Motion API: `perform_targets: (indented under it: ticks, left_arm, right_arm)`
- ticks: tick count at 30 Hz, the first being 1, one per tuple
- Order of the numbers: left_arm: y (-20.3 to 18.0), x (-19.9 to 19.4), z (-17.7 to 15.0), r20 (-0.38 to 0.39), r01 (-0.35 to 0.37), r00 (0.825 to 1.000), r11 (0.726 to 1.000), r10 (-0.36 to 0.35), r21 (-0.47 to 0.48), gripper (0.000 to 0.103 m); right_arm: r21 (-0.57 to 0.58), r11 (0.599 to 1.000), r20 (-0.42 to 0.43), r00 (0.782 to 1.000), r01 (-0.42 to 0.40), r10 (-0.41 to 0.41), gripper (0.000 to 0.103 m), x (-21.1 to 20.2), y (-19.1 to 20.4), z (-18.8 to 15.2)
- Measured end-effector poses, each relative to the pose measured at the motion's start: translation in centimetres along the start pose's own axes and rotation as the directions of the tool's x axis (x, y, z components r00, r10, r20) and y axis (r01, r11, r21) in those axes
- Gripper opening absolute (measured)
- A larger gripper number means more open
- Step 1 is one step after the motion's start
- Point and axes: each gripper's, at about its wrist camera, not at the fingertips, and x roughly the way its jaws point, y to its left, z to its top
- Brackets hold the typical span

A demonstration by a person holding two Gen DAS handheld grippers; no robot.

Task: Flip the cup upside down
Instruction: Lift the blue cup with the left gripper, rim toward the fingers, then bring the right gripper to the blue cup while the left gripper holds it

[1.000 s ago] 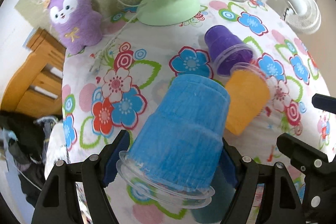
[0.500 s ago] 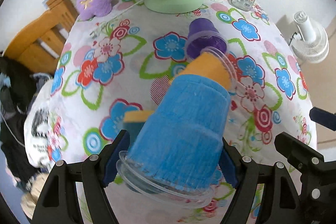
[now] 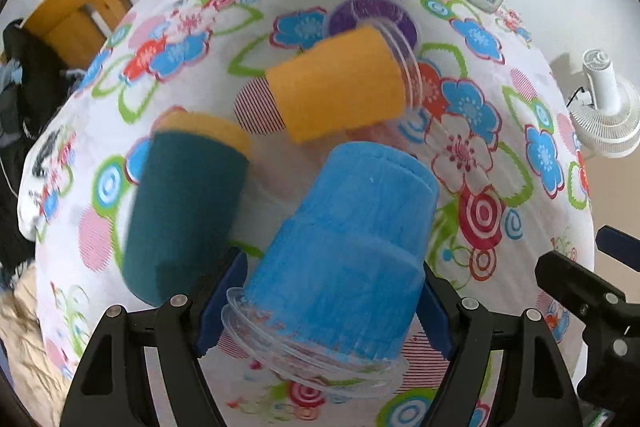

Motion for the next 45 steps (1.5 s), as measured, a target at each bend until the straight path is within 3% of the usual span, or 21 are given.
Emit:
perform_targets:
  ticks: [4,11,14,21,29,36,45]
  left_arm:
    - [-0.7,1.4,-1.2,-0.029,0.035,0.999,0.998,-0.036,-0.053,0.081]
    - [-1.7,2.4,-2.0,-0.033,0.028,0.999,0.998,-0.03,-0.051,0.082]
    - [-1.6,2.4,-2.2,-0.056,0.057,0.997,0.997,-0.061,-0.059,0.095]
    - [-1.1,1.0,-2.6,-0.098,0.1,0.99,0.995,-0.102,-0.031,0.096]
    - [0.1,-2.6,-1.8,-0.066,0.036,0.997,0.989,-0.027,0.143,0.097]
    - [2.1,-3.7,0.5,-0.046,0.005,0.999,0.961,0.007,0.276,0.097]
    - [3.8,-3.5,2.5,-0.084,0.065,0.996,0.92,-0.035,0.386,0.098]
  right_arm:
    - [-0.005,1.0,-0.016,1.0,0.004,-0.004,0.093,1.0,-0.6,-0.1]
    - [-0.014,1.0,-0.036,0.999,0.005,-0.006,0.093,2.2,-1.1,-0.2]
    - [-0.008,1.0,-0.037,0.999,-0.001,0.0,0.093,2.3,-1.1,-0.3]
    - [0.02,0.999,-0.023,0.999,-0.026,0.026,0.093,1.4,-0.5,-0.5]
    - [0.101,0.99,0.017,0.995,-0.1,0.098,0.093,-0.4,1.7,-0.7]
    - [0.246,0.953,0.033,0.985,-0.174,0.171,0.093,-0.5,3.5,-0.4]
    - [0.403,0.892,0.009,0.976,-0.205,0.22,0.093,1.2,5.6,0.8]
